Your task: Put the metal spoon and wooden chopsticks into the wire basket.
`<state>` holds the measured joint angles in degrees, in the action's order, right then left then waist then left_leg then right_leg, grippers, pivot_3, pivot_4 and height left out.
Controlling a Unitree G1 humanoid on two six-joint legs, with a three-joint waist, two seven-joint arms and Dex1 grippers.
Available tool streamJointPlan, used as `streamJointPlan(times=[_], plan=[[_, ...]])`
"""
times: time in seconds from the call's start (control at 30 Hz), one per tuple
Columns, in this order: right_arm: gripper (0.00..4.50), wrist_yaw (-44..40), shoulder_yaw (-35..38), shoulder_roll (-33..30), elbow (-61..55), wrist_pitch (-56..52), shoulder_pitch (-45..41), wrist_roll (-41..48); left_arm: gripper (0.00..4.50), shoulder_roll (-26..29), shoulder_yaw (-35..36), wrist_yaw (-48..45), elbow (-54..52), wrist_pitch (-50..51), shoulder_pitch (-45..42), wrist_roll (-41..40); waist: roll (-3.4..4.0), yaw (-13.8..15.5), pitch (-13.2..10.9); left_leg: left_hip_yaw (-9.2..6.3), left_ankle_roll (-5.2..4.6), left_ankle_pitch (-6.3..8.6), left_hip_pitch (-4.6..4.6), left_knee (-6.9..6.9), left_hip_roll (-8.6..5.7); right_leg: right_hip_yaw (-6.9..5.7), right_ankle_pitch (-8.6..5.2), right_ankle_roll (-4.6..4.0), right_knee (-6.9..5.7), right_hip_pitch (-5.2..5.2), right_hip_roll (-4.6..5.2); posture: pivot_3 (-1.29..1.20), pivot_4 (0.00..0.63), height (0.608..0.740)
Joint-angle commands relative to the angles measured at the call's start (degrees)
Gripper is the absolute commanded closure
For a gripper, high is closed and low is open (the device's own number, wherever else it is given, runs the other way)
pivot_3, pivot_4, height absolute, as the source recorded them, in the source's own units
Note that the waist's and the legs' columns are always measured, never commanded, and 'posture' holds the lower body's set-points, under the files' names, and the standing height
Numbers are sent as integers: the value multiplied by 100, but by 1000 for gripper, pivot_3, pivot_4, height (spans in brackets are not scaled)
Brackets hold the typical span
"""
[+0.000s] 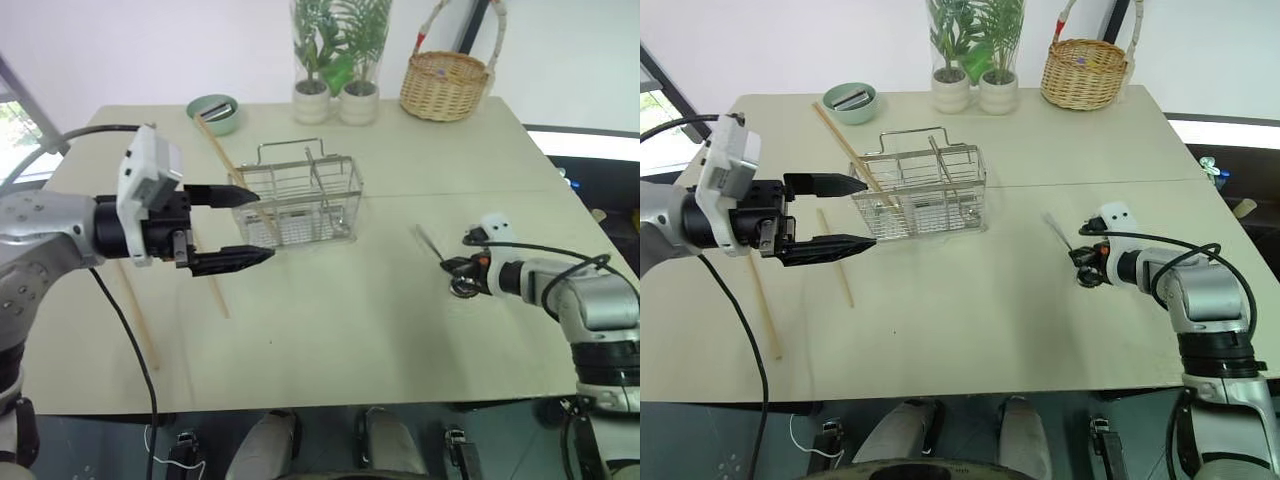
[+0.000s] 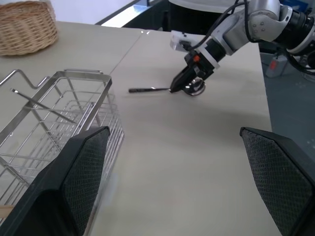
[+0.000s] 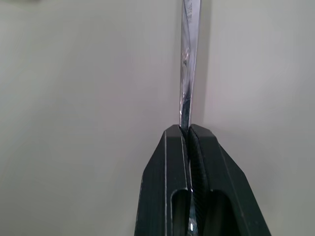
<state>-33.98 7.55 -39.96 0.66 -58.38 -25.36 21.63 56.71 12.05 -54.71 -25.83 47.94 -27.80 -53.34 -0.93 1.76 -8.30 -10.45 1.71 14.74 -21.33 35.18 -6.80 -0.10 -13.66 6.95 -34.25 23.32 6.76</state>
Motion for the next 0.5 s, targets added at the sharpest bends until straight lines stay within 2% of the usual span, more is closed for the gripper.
streamJointPlan(times=[0.03,0.17,0.23,0.37,0.5], plan=[[4478,345,734,165,-94,398,-733,205,0,-8,121,58,59,-98,-138,62,1,-13,0,0,0,0,1,-1,0,0,1,2,-1,0,0,0,150,710],[4478,660,1105,528,-244,564,-1560,479,0,-5,190,92,180,-165,-168,161,1,-104,-1,-4,1,-1,0,-3,0,0,3,3,0,1,-1,0,150,710],[4478,872,1154,937,-388,615,-2083,700,0,-15,230,111,272,-205,-204,217,-2,-136,1,-6,1,-1,1,-4,0,-1,3,4,0,1,-1,0,150,710],[4478,1224,915,1845,-635,697,-2609,939,0,-66,237,168,439,-297,-305,327,-2,-239,1,-11,3,-2,1,-7,3,0,5,5,-2,3,-4,0,150,710],[4478,1398,358,2671,-631,1087,-2617,824,0,-142,234,266,535,-348,-397,396,-1,-266,1,-15,7,-4,3,-6,3,0,8,3,-10,6,-6,0,150,710]])
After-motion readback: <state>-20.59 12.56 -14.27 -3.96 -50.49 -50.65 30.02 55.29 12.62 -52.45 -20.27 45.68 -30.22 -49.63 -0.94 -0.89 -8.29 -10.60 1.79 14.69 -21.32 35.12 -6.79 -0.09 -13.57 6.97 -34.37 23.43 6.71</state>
